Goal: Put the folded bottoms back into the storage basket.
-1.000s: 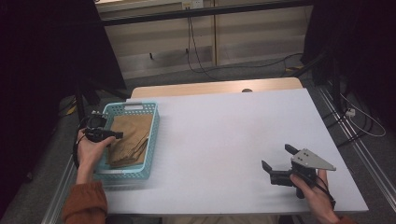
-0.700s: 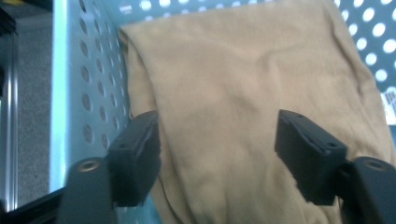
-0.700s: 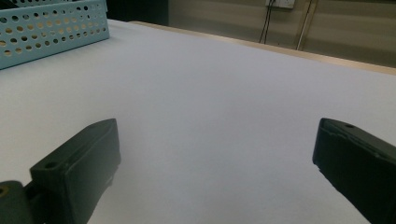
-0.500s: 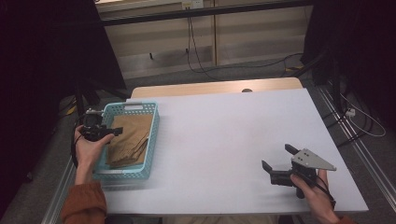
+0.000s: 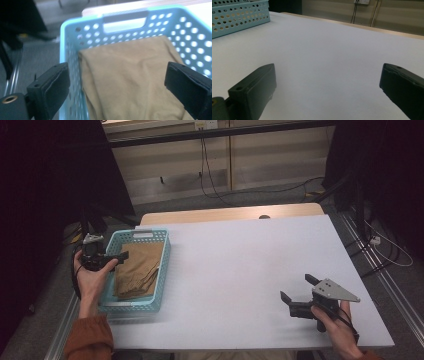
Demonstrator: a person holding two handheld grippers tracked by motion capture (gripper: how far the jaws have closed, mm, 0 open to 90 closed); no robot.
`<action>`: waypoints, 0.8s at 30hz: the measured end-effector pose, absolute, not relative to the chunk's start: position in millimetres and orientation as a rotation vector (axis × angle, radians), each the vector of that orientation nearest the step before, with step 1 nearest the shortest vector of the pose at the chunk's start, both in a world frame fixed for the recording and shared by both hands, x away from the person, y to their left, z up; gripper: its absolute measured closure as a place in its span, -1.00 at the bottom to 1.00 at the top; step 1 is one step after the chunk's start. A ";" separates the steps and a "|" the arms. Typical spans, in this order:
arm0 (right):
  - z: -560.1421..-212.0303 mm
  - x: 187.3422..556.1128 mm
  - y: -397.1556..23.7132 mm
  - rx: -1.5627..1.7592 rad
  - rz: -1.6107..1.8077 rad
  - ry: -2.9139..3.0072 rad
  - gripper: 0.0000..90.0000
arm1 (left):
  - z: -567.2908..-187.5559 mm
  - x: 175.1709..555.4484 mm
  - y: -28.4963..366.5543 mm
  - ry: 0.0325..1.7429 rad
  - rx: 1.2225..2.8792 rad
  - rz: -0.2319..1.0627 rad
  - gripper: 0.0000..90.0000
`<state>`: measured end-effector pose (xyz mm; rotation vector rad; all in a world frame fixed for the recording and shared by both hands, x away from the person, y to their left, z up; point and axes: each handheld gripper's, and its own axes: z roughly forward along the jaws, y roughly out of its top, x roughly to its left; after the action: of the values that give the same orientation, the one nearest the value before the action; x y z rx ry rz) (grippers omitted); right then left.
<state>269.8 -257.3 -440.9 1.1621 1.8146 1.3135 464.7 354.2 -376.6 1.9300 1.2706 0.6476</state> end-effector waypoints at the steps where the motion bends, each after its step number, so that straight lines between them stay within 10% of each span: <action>1: -440.9 269.8 -257.1 1.160 1.315 1.815 -0.99 | -375.5 463.8 354.1 1.252 1.919 0.643 -0.90; 24: -441.2 271.4 -257.9 1.160 1.319 1.814 -0.99 | -358.0 444.3 348.4 1.181 1.755 0.653 -0.87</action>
<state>271.4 -257.9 -441.2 1.1595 1.8140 1.3189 444.3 348.4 -358.0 1.7551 1.1806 0.6532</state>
